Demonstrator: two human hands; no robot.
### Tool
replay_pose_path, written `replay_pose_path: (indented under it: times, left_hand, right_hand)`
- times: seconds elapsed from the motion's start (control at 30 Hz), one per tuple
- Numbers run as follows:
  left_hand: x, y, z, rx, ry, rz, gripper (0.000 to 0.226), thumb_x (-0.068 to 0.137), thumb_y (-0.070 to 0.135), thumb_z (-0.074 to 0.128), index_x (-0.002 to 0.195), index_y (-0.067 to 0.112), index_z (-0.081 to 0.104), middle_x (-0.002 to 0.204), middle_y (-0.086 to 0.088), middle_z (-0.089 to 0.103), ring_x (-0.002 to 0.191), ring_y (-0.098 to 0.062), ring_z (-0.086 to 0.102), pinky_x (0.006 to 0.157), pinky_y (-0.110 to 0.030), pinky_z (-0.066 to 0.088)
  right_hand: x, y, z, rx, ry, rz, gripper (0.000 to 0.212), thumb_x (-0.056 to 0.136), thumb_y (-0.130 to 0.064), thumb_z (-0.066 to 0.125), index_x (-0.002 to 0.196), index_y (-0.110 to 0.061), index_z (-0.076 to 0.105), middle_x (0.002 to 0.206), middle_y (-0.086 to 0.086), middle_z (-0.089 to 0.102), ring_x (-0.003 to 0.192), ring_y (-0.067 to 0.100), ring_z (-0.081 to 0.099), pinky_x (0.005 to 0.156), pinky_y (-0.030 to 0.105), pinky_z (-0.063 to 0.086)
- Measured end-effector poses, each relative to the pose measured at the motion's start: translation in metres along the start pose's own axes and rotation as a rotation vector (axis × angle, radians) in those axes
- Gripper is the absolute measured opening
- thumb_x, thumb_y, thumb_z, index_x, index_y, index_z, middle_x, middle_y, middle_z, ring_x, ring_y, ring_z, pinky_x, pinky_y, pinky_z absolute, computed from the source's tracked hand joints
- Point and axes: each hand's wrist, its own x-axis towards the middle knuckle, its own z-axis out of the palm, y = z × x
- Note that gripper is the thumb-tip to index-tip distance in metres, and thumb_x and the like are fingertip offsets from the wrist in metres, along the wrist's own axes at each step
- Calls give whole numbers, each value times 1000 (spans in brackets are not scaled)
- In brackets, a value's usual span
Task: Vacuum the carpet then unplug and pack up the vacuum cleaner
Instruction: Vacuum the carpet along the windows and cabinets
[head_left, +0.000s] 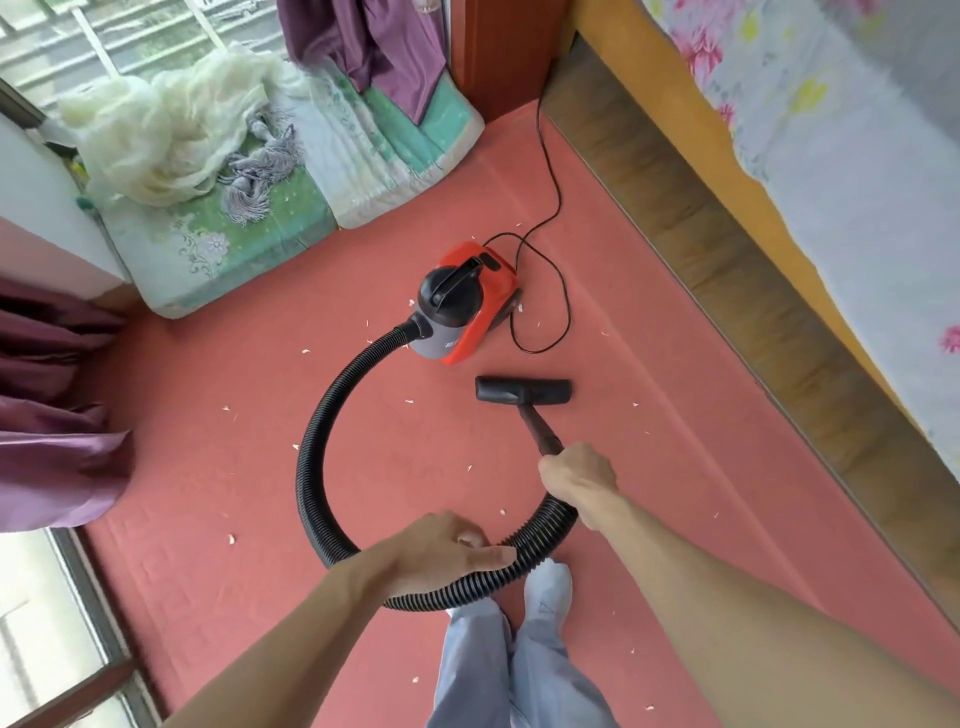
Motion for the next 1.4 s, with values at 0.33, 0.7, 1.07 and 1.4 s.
replay_pose_path:
  times: [0.33,0.7,1.07,1.4]
  left_hand:
    - [53,34,29,-307,29,94,42,78,53,63,104,21,71,100,-6,75,79,-12,62,79,-29,48]
    - [122,92,42,-454,57,71,37,89,39,69,119,17,70,112,-4,74,108,-24,68,99,-38,51]
    - [174,186,54,-357,145,34,40,89,45,68,121,20,66,110,-4,69,99,-21,64,87,-30,49]
    - [168,172,28,-219,97,-19,41,85,53,69,115,25,71,104,6,67,101,-14,62,88,-29,45]
  right_hand:
    - [54,-13,-44,-318,170,-136,28,86,-17,54,111,-8,63,67,-1,46,69,25,53,49,25,34]
    - [97,-25,-97,-705,334,-450,25,88,-15,60,111,-6,60,76,5,52,69,26,54,55,30,43]
    - [157,13,-186,-603,250,-415,23,88,-18,58,108,-10,61,70,2,52,56,17,52,43,22,36]
    - [166,25,-174,-382,133,-348,26,89,-16,57,112,-3,62,83,7,54,74,30,53,53,26,36]
